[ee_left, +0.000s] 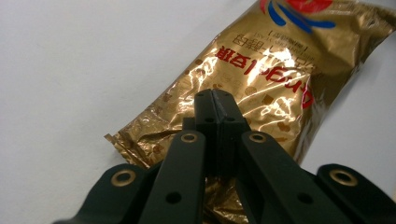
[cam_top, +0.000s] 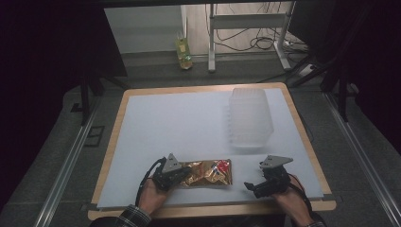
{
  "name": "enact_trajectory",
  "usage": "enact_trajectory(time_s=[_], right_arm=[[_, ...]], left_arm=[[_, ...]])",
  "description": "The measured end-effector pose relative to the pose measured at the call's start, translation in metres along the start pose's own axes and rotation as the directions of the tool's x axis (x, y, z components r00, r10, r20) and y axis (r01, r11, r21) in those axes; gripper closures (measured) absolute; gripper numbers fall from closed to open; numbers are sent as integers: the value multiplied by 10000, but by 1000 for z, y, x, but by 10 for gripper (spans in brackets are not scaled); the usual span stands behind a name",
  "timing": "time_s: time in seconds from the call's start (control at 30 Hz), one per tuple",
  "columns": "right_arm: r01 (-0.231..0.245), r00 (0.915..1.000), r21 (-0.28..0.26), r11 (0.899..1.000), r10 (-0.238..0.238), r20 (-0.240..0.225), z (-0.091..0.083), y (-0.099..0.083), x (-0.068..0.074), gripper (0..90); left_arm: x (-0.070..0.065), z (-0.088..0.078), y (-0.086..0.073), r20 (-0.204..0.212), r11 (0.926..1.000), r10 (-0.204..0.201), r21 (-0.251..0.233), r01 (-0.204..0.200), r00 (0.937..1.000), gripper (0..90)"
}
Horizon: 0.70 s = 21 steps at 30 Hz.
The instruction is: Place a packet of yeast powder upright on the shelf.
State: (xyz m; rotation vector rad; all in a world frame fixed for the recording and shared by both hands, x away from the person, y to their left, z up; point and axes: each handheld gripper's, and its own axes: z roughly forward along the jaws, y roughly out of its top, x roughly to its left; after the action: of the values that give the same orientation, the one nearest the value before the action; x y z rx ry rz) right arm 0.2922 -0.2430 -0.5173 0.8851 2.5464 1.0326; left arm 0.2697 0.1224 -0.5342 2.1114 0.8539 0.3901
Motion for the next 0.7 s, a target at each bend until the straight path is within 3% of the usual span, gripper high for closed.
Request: enact_trajectory(time_s=[0.1,0.3,0.53,0.7], right_arm=[[21,10000,8,10000,-21,-6,-1,0,2,10],[-17,10000,92,10000,18,-61,-1,1,3,10],[-74,9999,105,9999,75,-118,-1,2,5,11],[-218,9994,65,9997,219,-260,-2,3,6,11]], left_arm=[[-2,-2,-1,-223,9997,229,100,-227,9995,898],[0,-8,-8,-288,9997,223,56,-222,9993,898],[1,-16,-17,-301,9999,-140,-64,139,9994,898],[-1,-19,-21,-461,9999,-154,-71,151,9988,898]])
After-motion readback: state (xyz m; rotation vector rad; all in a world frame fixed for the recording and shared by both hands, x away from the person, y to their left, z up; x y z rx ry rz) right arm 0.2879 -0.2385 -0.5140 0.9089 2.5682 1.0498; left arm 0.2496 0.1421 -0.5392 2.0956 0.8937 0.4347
